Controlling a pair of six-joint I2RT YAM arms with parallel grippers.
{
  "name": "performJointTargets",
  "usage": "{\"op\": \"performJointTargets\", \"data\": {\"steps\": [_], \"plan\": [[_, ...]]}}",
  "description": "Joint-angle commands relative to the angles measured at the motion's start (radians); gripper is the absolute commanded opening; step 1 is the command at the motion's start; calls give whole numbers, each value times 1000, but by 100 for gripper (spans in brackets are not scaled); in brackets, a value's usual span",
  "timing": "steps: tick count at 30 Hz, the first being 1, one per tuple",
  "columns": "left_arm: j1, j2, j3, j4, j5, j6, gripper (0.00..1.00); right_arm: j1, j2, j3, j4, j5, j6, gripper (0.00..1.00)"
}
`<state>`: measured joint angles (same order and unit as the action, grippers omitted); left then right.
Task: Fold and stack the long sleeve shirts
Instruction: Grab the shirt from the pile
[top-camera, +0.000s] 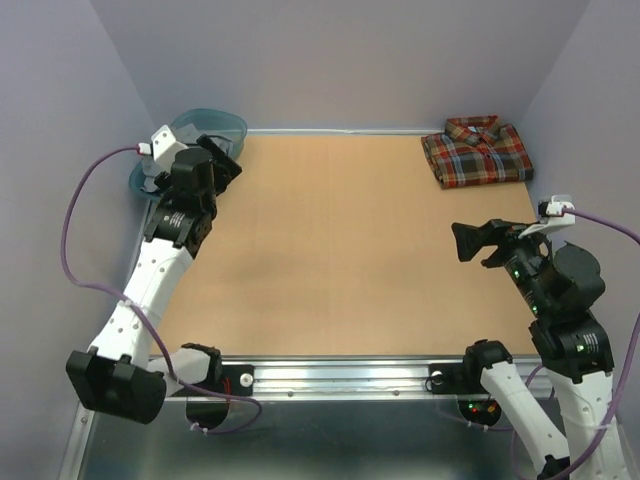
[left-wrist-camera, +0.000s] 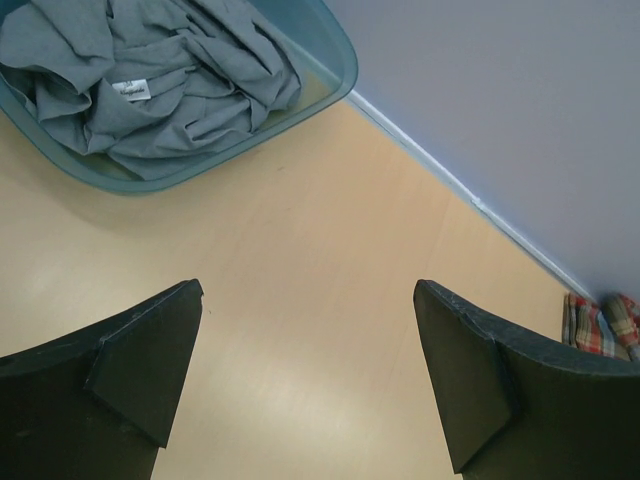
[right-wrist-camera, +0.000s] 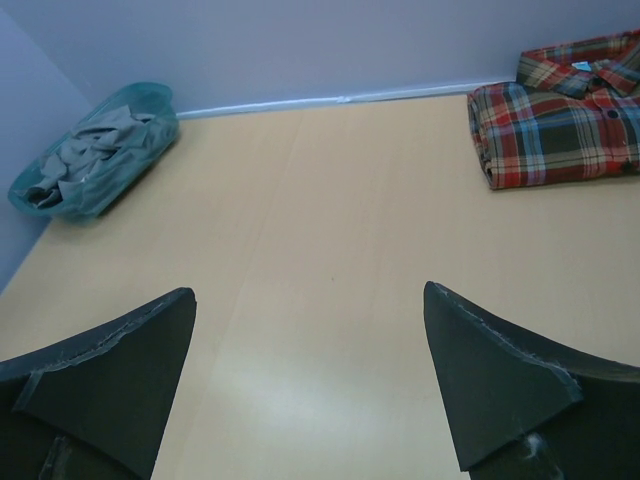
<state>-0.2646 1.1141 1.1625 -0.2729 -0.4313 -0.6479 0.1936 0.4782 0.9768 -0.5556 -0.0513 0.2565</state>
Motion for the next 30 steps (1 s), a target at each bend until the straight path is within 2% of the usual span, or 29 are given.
{"op": "performJointTargets", "data": {"steps": [1,7,11,12,13,19,30], "plan": [[62,81,68,64,49,-64,99,35,-9,-10,40,7,-22,100],[145,205,138,98,63,-29,99,58,-9,-33,37,-2,-20,100],[243,324,196,113,84,-1,99,58,37,-27,37,-18,-33,100],[281,420,269,141,66,51,99,56,110,-9,30,-95,-55,100],[291,447,288,141,65,53,99,58,125,-15,34,-113,-60,100],[357,697,488,141,91,86,99,58,233,28,36,-148,-20,100],[396,1148,896,-1,144,70,99,58,272,5,37,-71,64,100]]}}
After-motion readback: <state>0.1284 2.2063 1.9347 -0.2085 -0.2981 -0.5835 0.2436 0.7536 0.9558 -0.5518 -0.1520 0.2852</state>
